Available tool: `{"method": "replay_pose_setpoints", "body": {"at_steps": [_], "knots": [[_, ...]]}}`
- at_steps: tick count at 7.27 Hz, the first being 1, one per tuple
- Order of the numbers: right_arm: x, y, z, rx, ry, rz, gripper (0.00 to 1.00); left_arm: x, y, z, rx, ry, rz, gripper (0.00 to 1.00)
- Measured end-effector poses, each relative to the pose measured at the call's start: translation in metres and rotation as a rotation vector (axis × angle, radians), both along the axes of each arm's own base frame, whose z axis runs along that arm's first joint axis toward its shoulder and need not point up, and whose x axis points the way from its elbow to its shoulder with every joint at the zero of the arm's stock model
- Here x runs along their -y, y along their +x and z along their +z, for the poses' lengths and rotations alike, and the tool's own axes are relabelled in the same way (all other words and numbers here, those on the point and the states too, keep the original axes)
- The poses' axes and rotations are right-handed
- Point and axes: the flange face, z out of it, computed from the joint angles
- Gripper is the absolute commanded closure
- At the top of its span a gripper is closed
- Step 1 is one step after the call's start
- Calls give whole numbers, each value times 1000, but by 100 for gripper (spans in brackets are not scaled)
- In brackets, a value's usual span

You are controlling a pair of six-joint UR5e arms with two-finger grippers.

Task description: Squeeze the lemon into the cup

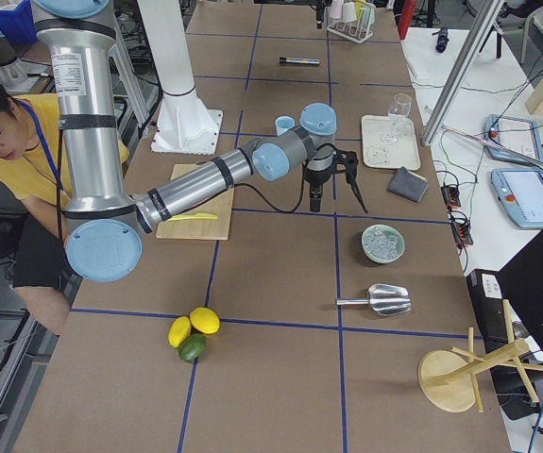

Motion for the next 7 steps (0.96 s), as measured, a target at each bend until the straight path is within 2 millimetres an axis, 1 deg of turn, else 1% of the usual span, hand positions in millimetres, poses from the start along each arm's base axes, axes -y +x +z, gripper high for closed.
{"method": "replay_pose_setpoints", "body": {"at_steps": [1,2,3,4,5,6,7], "knots": [[7,19,23,-5,10,-21,0,-4,-22,20,23,-23,-45,0],[14,41,45,-12,24,-36,0,-4,-35,29,44,-40,-91,0],[19,64,68,-13,32,-47,0,-3,-45,31,45,-60,-134,0],[22,86,89,-10,37,-54,0,-6,-55,38,43,-85,-164,0],[24,105,108,-11,35,-52,0,-11,-62,47,55,-101,-186,0],[25,119,124,-14,24,-44,0,-14,-67,52,77,-100,-202,0],[26,129,138,-17,10,-37,0,-17,-71,55,84,-83,-182,0]]}}
